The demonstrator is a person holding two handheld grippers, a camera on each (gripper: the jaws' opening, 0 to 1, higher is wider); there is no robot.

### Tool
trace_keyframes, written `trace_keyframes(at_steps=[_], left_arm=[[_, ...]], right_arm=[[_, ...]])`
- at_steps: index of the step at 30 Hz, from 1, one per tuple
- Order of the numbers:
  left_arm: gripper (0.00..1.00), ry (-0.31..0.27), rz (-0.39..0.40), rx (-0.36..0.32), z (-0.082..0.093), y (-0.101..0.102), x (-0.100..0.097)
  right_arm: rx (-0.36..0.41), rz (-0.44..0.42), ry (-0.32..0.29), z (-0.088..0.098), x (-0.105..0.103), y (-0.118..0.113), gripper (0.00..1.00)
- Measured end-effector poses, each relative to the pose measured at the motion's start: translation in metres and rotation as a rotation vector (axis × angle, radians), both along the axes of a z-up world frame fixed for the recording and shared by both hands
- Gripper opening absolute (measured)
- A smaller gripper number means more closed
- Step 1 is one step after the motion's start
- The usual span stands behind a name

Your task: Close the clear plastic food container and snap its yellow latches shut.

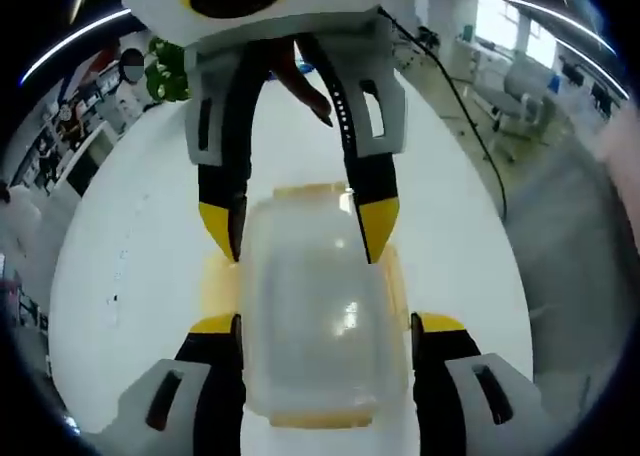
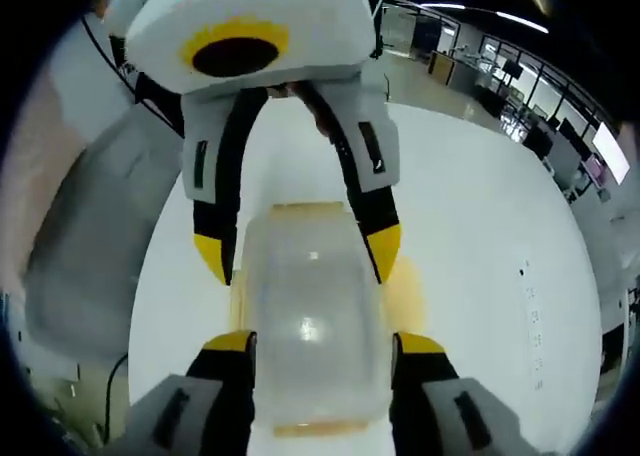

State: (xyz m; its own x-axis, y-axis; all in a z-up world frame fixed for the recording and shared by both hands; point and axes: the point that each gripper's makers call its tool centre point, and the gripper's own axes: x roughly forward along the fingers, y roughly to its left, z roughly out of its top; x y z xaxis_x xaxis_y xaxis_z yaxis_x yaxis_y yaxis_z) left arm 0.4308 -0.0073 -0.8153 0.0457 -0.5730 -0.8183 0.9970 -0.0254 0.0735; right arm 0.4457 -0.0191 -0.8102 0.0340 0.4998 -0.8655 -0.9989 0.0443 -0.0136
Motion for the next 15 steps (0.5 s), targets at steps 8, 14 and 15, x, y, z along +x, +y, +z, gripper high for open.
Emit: trace_keyframes(at_steps=[8, 14, 15], left_arm=[[0.71, -0.119, -0.010, 0.058, -0.013, -0.003, -0.001], [0.71, -0.162, -0.003, 0.050, -0.013, -0.002, 0.002], [0.71, -0.163, -0.001, 0.046, -0.013, -0.003, 0.002]], right_arm=[[0.025, -0.009, 0.044, -0.003, 0.002, 0.011, 0.60], [0.000, -0.007, 0.118, -0.008, 0.006, 0.015, 0.62], [-0.004, -0.006, 0.131, -0.008, 0.005, 0.016, 0.62]])
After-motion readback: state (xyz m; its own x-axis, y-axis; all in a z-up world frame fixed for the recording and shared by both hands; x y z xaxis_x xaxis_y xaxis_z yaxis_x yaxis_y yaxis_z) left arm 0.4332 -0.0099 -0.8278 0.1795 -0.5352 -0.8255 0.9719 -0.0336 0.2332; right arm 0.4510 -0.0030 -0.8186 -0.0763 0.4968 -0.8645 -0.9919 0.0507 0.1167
